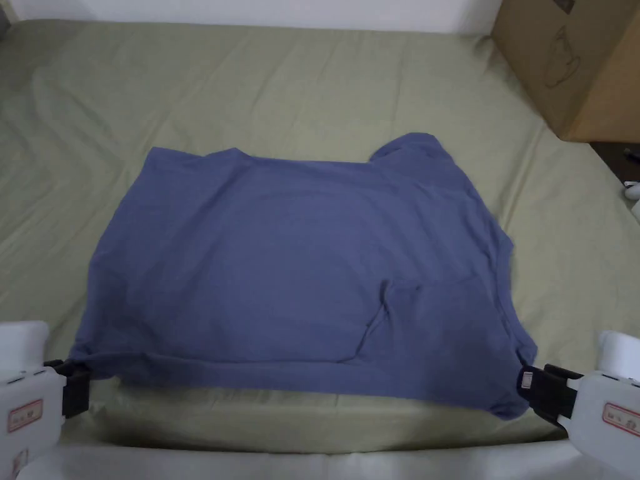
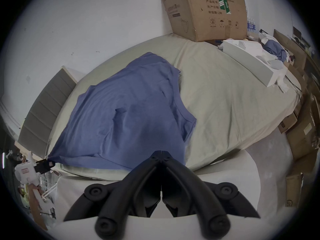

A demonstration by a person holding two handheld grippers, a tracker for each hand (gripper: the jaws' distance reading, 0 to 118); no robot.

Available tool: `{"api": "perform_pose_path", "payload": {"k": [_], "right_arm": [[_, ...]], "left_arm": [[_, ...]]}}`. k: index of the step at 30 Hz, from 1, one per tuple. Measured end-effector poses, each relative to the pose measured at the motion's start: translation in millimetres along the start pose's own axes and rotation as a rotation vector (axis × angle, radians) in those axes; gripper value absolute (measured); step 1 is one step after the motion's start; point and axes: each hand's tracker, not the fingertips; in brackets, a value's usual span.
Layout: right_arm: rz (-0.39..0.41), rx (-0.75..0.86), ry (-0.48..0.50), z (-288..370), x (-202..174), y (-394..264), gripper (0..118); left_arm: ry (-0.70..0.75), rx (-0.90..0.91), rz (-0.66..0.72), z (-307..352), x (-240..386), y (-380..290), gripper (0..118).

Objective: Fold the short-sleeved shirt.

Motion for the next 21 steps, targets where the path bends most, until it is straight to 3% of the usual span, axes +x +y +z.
{"api": "perform_pose_path", "payload": {"k": [1,2,3,4,5,10,11,13,17,21], "right_arm": [[-0.009,-0.003,-0.01,-2.9,0.1,-0.6,7],[-0.016,-0.015,-0.034,-7.1,0.3,-1.2,35],[-0.014,-0.04,-0.069,-11.9,0.5,-2.1,89],[0.013,-0.082,-0.097,-19.2,0.7,-2.9,110],[0.023,-0.105,-0.102,-24.0,-0.1,-4.5,113],[0.058,-0.131,-0.106,-39.9,-5.2,-1.5,105],[0.057,-0.146,-0.111,-44.2,-5.3,-1.2,94],[0.043,-0.169,-0.092,-51.5,-0.4,-0.4,25],[-0.015,-0.153,-0.048,-52.6,4.9,-2.2,13],[0.026,-0.111,-0.058,-39.2,-6.4,0.1,9]], "left_arm": [[0.005,0.005,0.004,1.2,0.1,0.5,0],[0.008,0.01,0.005,1.6,-0.1,0.8,0],[0.01,0.011,0.005,2.3,-2.1,3.2,0],[0.012,0.009,0.005,2.8,-2.3,3.8,0],[0.015,0.008,0.002,3.0,-2.3,3.8,0],[0.021,0.005,0.006,3.8,-3.5,4.2,0],[0.02,0.003,0.008,3.6,-3.3,4.6,0],[0.021,-0.001,0.007,4.0,-2.3,3.3,0],[0.017,-0.003,0.005,6.0,-3.3,2.4,0],[0.026,-0.005,0.01,9.9,-7.6,1.8,0]]}}
